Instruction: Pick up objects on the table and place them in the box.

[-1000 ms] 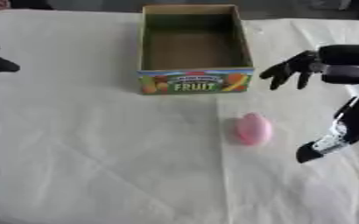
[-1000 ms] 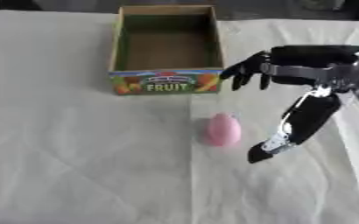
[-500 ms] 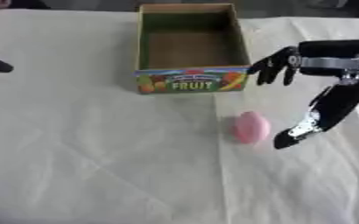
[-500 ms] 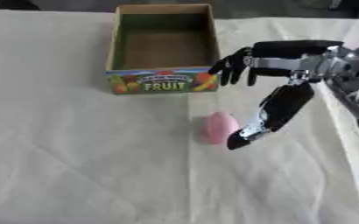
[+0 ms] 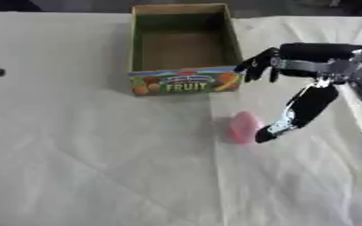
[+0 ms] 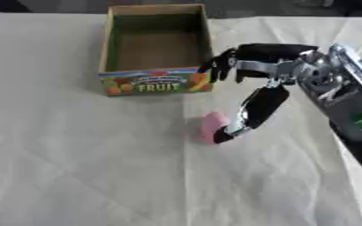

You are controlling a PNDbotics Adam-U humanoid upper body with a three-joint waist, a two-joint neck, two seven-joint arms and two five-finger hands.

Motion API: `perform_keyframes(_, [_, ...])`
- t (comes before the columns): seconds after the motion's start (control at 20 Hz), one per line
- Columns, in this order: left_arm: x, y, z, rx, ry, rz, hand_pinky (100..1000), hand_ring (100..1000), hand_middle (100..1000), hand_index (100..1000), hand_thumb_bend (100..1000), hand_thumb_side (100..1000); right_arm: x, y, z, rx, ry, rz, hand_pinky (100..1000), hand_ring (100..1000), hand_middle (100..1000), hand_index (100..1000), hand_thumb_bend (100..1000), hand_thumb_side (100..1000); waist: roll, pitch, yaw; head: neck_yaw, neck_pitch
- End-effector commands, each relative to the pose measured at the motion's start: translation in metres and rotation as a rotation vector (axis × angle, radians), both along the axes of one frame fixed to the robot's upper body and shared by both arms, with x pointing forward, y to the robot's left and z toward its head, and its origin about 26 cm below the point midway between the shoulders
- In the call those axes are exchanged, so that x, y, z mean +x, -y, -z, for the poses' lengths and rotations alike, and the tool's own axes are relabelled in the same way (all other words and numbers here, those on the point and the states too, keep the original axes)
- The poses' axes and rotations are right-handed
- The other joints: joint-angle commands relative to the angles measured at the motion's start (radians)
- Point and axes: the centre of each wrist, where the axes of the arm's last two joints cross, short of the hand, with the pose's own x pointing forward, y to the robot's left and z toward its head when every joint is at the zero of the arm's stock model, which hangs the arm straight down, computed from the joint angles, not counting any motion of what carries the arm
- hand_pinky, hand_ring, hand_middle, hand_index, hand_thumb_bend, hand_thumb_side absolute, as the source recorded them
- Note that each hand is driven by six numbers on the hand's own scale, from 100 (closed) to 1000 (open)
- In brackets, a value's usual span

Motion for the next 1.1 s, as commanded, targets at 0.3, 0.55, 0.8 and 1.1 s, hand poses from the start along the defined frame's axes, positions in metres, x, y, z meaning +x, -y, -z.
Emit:
perform_keyframes(0.3, [-0.003, -0.001, -0.007, 0.018, 0.025, -0.005, 584, 518, 573, 780, 100, 906, 0.005, -0.011, 0.004, -0.049, 0.016, -0.029, 684, 815, 785, 971, 714, 438, 0.000, -0.015, -0.016, 0.012, -0.018])
perform_keyframes(0.55, [-0.004, -0.002, -0.006, 0.020, 0.020, -0.009, 585, 518, 574, 780, 100, 908, 0.008, -0.016, 0.013, -0.032, -0.017, -0.034, 682, 813, 785, 981, 732, 431, 0.000, -0.015, -0.025, 0.022, -0.023])
perform_keyframes(0.8, [-0.004, -0.003, -0.005, 0.021, 0.017, -0.013, 585, 518, 574, 780, 100, 909, 0.005, -0.019, 0.019, -0.017, -0.033, -0.044, 681, 812, 785, 985, 735, 436, 0.000, -0.013, -0.033, 0.034, -0.028])
perform_keyframes(1.1, [-0.004, -0.004, -0.004, 0.025, 0.013, -0.018, 586, 518, 574, 779, 100, 911, -0.002, -0.022, 0.024, -0.017, -0.032, -0.055, 681, 811, 784, 984, 725, 437, 0.001, -0.009, -0.041, 0.046, -0.032])
